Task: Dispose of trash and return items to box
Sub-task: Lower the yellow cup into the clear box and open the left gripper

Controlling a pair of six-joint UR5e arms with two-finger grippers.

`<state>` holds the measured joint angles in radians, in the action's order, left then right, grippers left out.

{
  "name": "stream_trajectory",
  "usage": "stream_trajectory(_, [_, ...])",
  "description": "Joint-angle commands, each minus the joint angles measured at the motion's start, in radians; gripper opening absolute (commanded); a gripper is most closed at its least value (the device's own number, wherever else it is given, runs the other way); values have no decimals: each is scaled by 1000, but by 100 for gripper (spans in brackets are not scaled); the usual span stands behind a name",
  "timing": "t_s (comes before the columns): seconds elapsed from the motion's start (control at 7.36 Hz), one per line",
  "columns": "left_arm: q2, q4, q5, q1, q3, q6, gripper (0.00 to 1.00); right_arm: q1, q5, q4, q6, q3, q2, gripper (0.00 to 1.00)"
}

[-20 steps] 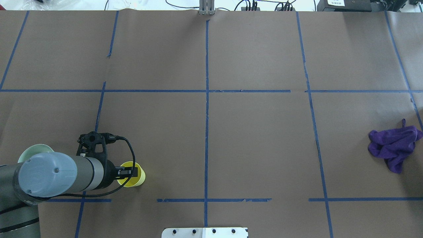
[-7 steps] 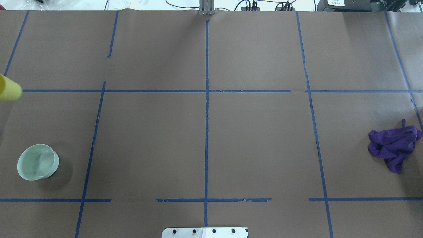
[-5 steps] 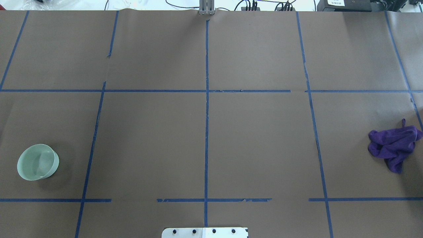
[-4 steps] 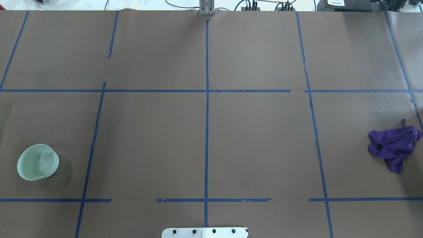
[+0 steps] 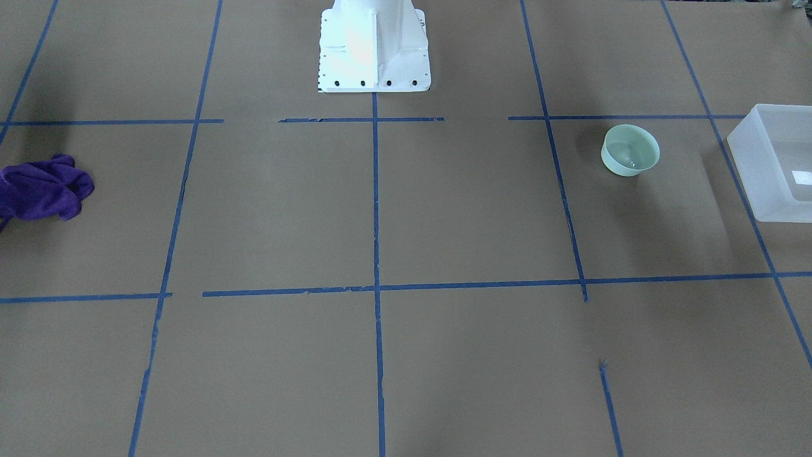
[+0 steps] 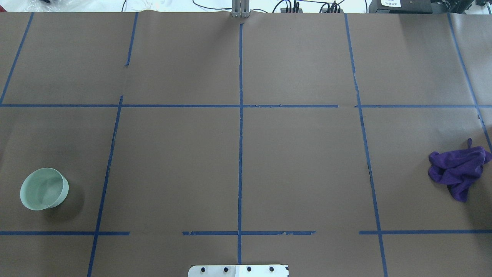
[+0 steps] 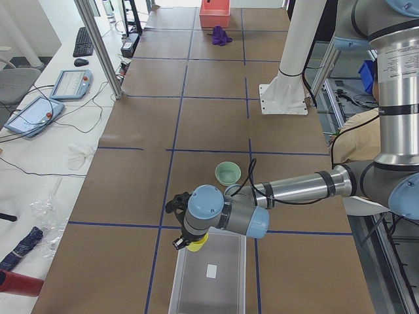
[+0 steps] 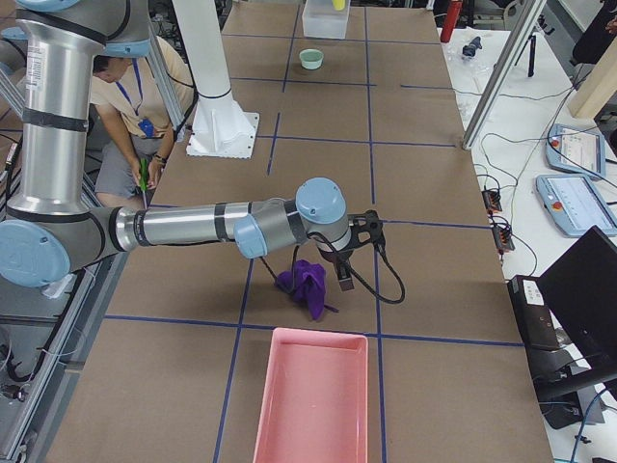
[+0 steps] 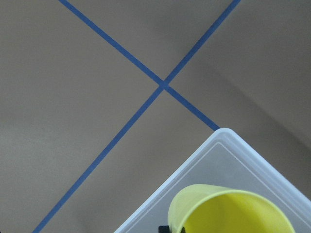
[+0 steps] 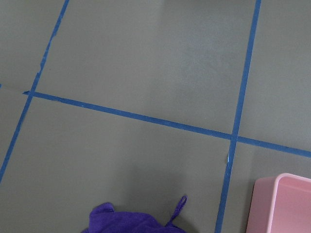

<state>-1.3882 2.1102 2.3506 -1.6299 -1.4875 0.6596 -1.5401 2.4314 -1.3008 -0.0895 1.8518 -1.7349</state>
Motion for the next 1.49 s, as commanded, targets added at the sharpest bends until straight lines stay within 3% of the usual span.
stream_trajectory(0.0, [63,76,64,16,41,-26,0,0,0,0,1,-2,0,100])
stream_trajectory(0.27, [97,76,101,102,49,-11,0,0,0,0,1,-2,0,100])
stream_trajectory(0.54, [123,76,104,116,50,18,0,0,0,0,1,-2,0,100])
stream_trajectory(0.68, [124,76,104,120,50,40,48,0,0,0,-1,-5,0,100])
stream_trajectory(0.82, [126,76,104,120,50,48,56,0,0,0,-1,-3,0,100])
stream_trajectory(1.22, [126,92,121,120,46,32,62,0,-2,2,-4,12,0,100])
stream_trajectory(1.36, [115,96,112,119,17,-28,75,0,-3,18,-1,21,2,100])
